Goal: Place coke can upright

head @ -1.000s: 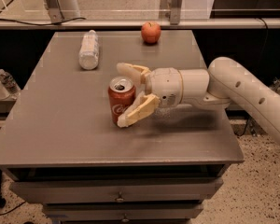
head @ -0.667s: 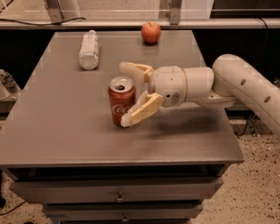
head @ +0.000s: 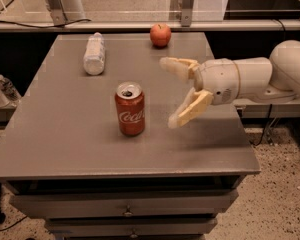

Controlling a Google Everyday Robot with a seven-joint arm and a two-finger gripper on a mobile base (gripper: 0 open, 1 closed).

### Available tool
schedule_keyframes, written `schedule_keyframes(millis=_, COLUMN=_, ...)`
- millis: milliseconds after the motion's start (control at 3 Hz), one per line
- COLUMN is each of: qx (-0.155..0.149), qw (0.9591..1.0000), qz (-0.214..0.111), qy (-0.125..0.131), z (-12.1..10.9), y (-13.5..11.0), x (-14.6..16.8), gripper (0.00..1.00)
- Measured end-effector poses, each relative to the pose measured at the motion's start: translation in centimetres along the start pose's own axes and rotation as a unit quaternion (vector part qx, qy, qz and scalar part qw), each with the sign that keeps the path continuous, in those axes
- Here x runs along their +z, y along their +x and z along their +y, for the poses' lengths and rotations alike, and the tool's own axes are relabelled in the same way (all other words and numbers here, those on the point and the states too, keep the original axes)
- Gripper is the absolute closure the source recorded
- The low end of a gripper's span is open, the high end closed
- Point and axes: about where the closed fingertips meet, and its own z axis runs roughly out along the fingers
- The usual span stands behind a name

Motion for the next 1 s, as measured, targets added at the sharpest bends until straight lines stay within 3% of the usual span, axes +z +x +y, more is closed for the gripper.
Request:
schedule_keyframes(millis=333, qx=-0.019, qw=0.9988, qz=0.029, qy=0.034, z=-0.9, y=-0.6, x=-7.3, gripper=0.0)
schedule_keyframes(millis=667, qx=-0.034, qw=0.9981, qz=0.029, qy=0.043, z=-1.3, y=-2.0, x=-8.6, gripper=0.0)
schedule_keyframes(millis=1000, qx=-0.033, qw=0.9982, qz=0.029, qy=0.041, z=-1.3, y=-1.9, x=-8.4, gripper=0.0)
